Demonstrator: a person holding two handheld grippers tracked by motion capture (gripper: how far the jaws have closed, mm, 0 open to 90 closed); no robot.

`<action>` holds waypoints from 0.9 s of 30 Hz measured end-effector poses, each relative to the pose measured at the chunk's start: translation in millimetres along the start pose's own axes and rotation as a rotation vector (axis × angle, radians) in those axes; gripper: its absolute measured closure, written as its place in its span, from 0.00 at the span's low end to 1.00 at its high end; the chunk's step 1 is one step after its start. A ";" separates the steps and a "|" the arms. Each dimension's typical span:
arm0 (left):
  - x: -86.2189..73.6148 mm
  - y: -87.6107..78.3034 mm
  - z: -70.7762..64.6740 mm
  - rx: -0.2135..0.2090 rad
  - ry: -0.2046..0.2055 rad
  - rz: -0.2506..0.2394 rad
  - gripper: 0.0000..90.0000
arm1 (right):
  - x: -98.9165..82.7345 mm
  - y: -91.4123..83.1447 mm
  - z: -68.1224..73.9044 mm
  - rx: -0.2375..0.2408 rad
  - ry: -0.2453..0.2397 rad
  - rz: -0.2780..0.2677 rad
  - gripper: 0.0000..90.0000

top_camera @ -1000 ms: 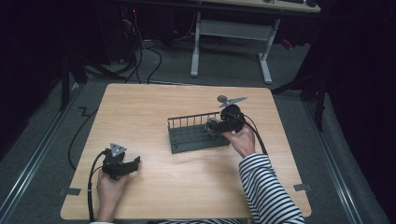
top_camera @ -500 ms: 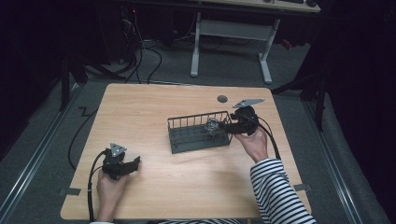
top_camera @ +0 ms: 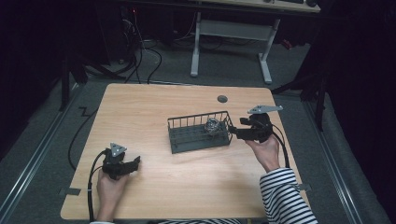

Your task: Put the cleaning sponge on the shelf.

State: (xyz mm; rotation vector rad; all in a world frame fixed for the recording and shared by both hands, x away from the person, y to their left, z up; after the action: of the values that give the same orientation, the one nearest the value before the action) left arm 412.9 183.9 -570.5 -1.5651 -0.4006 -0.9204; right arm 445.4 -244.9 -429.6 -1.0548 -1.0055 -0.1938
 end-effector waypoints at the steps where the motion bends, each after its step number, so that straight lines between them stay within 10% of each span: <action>1: 0.0 0.0 0.0 0.000 0.000 0.000 0.30 | -1.7 -1.0 -1.0 -0.003 -0.003 -0.002 0.40; 27: 0.0 0.0 0.0 0.000 0.000 0.000 0.30 | -52.2 -29.6 -11.9 -0.021 0.068 -0.046 0.41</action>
State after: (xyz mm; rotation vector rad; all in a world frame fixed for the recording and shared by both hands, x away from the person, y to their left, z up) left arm 412.9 183.9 -570.5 -1.5655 -0.4003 -0.9203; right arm 406.1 -286.0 -452.2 -1.0379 -0.9684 -0.2764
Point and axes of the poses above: each handheld gripper's, and its own axes: y roughly forward along the jaws, x roughly out of its top, z roughly to its left, the point moved 5 cm from there along y, roughly forward along the jaws, and after that the axes turned 4 degrees about x, right-handed, at the moved point
